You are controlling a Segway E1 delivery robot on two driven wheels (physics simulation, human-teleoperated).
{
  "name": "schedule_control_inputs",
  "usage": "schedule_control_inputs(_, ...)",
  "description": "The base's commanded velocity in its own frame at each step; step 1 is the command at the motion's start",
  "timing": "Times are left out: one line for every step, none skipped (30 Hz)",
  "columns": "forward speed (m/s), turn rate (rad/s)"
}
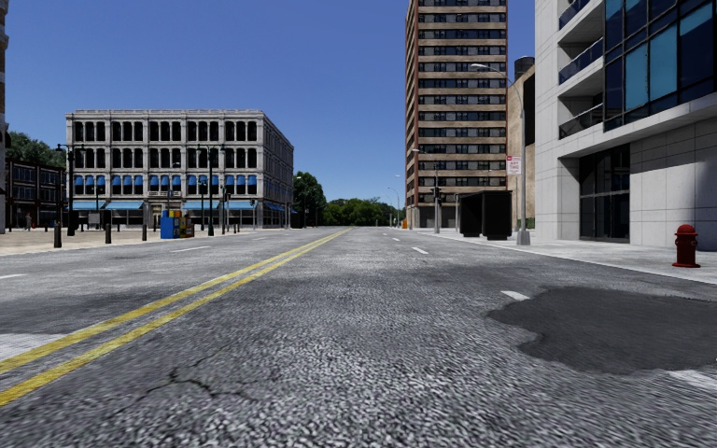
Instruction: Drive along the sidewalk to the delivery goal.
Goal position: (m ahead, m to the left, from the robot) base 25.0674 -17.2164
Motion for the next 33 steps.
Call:
schedule_control_inputs(0.0,0.0)
schedule_control_inputs(0.0,0.0)
schedule_control_inputs(0.0,0.0)
schedule_control_inputs(0.0,0.0)
schedule_control_inputs(0.0,0.0)
schedule_control_inputs(0.0,0.0)
schedule_control_inputs(0.0,0.0)
schedule_control_inputs(0.0,0.0)
schedule_control_inputs(0.0,0.0)
schedule_control_inputs(0.0,0.0)
schedule_control_inputs(0.0,0.0)
schedule_control_inputs(0.0,0.0)
schedule_control_inputs(0.0,0.0)
schedule_control_inputs(0.0,0.0)
schedule_control_inputs(0.0,0.0)
schedule_control_inputs(0.0,0.0)
schedule_control_inputs(0.0,0.0)
schedule_control_inputs(0.0,0.0)
schedule_control_inputs(0.0,0.0)
schedule_control_inputs(0.0,0.0)
schedule_control_inputs(0.0,0.0)
schedule_control_inputs(0.0,0.0)
schedule_control_inputs(0.0,0.0)
schedule_control_inputs(0.0,0.0)
schedule_control_inputs(0.0,0.0)
schedule_control_inputs(0.0,0.0)
schedule_control_inputs(0.0,0.0)
schedule_control_inputs(0.0,0.0)
schedule_control_inputs(0.0,0.0)
schedule_control_inputs(0.0,0.0)
schedule_control_inputs(0.0,-0.16)
schedule_control_inputs(0.0,-0.38)
schedule_control_inputs(0.0,-0.47)
